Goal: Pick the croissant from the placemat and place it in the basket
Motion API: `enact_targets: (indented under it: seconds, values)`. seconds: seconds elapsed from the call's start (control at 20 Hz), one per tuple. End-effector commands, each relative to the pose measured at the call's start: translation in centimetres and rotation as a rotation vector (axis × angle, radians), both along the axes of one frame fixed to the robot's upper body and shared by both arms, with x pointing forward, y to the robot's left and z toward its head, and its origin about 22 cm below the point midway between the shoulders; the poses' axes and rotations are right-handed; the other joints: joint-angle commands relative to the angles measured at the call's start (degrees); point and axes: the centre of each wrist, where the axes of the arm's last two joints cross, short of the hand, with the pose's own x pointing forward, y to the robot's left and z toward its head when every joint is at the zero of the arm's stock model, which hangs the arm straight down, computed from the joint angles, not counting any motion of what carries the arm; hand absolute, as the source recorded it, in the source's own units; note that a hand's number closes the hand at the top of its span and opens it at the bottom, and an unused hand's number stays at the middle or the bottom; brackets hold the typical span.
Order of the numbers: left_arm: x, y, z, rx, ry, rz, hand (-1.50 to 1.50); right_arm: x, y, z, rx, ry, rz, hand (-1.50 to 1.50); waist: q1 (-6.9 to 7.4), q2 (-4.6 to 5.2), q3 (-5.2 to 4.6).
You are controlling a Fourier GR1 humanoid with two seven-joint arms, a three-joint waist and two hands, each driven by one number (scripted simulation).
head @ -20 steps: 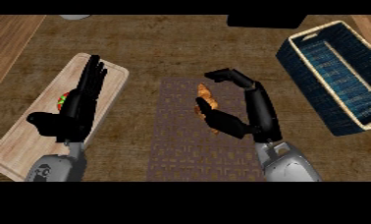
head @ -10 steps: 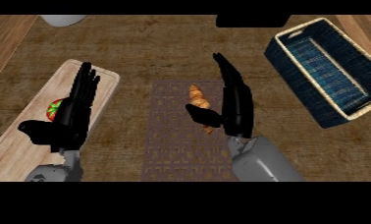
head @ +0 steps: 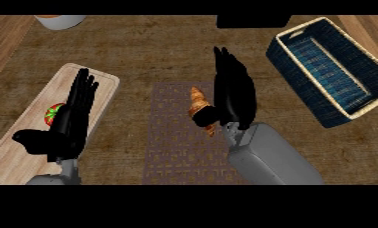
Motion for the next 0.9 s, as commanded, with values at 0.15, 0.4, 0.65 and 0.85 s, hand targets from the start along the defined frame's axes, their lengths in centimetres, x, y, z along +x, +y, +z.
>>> enact_targets:
  seconds: [0.15, 0.4, 0.65, 0.85]
  values:
    - [-0.3, 0.7, 1.2, 0.000, -0.028, -0.001, 0.00, -3.0, 3.8, 7.8, -0.090, 0.198, 0.004, -1.50, 0.89, 0.59, 0.38]
    - [-0.2, -1.3, 0.2, -0.004, -0.026, -0.039, 0.00, -1.0, 4.7, 8.5, -0.141, 0.235, -0.058, -1.50, 1.59, 1.39, 0.40]
    - [-1.1, 0.1, 0.6, -0.008, -0.017, -0.018, 0.00, -0.5, 4.2, 6.6, -0.207, 0.293, -0.099, -1.50, 1.28, 1.21, 0.44]
    - [-0.6, 0.3, 0.9, -0.001, -0.035, -0.020, 0.00, -0.5, 3.4, 5.4, -0.180, 0.317, -0.127, -1.50, 1.14, 1.54, 0.51]
